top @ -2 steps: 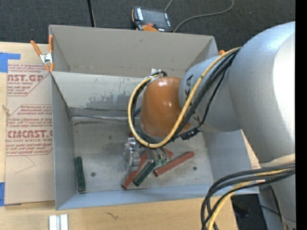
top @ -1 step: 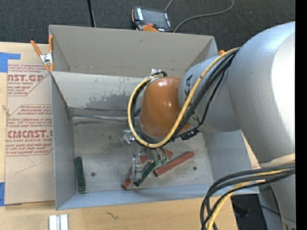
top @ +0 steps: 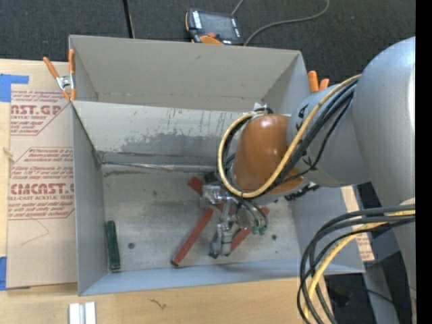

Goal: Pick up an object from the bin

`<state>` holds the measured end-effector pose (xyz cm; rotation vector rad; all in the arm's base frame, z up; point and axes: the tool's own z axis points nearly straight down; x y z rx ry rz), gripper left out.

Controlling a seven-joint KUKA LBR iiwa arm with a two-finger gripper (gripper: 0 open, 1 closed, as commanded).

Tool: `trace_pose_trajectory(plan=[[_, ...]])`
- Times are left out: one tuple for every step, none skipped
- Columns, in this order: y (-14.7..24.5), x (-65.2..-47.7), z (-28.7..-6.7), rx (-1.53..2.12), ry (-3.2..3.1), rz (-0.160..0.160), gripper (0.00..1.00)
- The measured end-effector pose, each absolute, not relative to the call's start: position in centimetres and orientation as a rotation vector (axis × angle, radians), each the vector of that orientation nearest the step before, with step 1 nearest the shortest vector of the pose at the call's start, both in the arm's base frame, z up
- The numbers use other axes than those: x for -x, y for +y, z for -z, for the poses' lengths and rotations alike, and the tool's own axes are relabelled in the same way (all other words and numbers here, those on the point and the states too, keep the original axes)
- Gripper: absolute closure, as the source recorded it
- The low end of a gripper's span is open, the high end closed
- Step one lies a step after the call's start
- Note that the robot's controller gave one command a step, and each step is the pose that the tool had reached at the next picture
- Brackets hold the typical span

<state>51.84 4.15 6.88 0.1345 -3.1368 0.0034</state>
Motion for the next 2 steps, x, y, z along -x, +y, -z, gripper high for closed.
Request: trace_pose_trajectory(plan=[[4.7, -52.0, -7.1, -0.145, -3.141, 0.002, 1.0], [5.7, -54.2, -21.6, -0.073, -3.151, 0.003, 1.0]])
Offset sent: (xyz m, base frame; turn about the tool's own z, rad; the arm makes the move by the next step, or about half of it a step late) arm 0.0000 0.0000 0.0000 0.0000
